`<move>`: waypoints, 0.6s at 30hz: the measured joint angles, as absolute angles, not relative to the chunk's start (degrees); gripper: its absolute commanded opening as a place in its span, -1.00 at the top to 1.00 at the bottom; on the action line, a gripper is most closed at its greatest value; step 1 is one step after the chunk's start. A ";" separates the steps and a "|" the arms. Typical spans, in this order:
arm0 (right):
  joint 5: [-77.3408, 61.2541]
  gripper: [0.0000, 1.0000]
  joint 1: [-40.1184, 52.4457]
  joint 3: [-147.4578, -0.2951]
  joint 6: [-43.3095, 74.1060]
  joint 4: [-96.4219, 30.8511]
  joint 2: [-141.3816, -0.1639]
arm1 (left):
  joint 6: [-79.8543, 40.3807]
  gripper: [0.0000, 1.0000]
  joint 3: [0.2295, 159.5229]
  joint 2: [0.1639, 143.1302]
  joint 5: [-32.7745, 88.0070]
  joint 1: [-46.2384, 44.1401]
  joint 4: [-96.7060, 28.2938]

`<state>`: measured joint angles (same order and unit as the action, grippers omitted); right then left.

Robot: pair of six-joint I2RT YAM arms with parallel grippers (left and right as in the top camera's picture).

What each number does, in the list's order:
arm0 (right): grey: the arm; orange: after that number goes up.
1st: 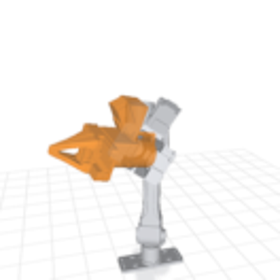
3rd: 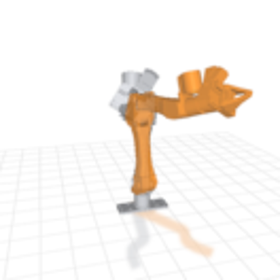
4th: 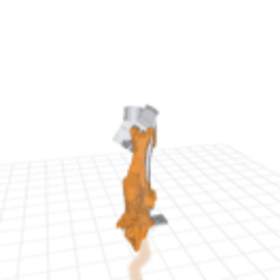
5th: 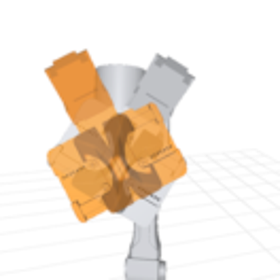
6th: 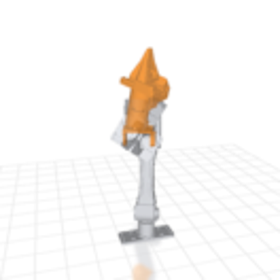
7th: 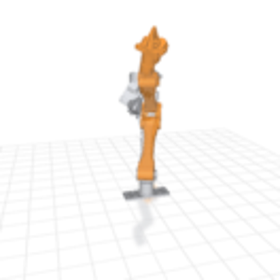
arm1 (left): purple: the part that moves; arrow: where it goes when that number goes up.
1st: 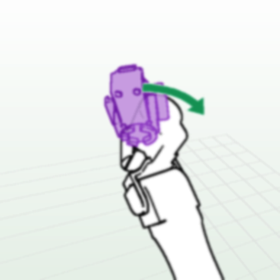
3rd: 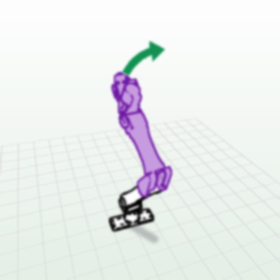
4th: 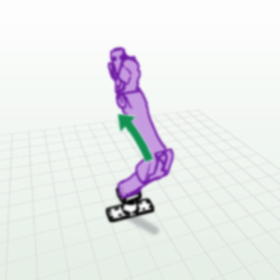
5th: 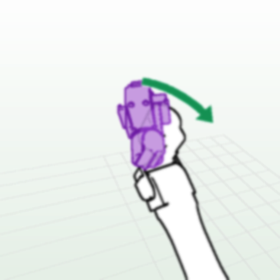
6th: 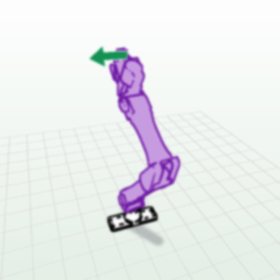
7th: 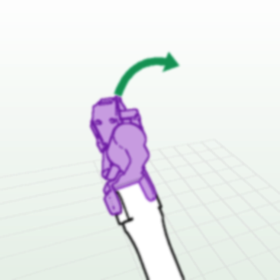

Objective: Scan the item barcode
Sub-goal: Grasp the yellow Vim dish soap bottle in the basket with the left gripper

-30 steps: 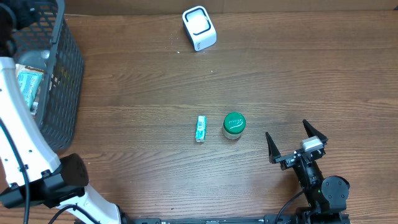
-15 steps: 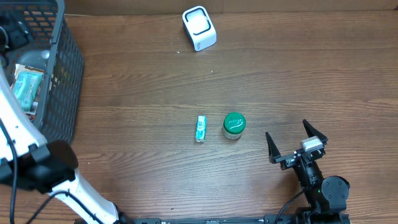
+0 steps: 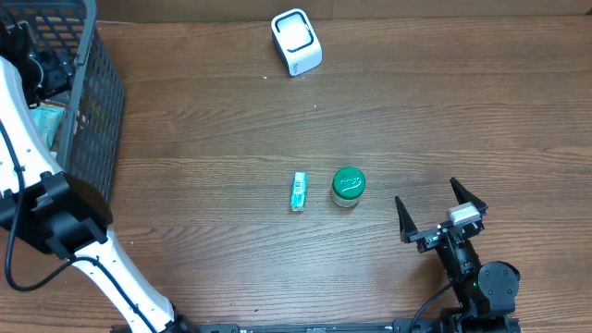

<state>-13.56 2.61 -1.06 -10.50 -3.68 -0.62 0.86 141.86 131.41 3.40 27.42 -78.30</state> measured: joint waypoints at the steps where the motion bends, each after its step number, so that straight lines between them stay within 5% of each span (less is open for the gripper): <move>1: -13.56 -1.00 2.61 -1.06 -10.55 -3.70 -0.62 | 1.58 -0.59 141.86 132.25 3.44 27.42 -78.50; 11: -13.56 -1.00 2.61 -1.06 -10.52 -3.70 -0.62 | 3.64 -0.53 141.84 137.29 4.10 27.42 -78.89; 18: -13.54 -1.00 2.61 -1.06 -10.50 -3.70 -0.62 | 3.92 -0.21 141.84 138.58 4.14 27.42 -78.30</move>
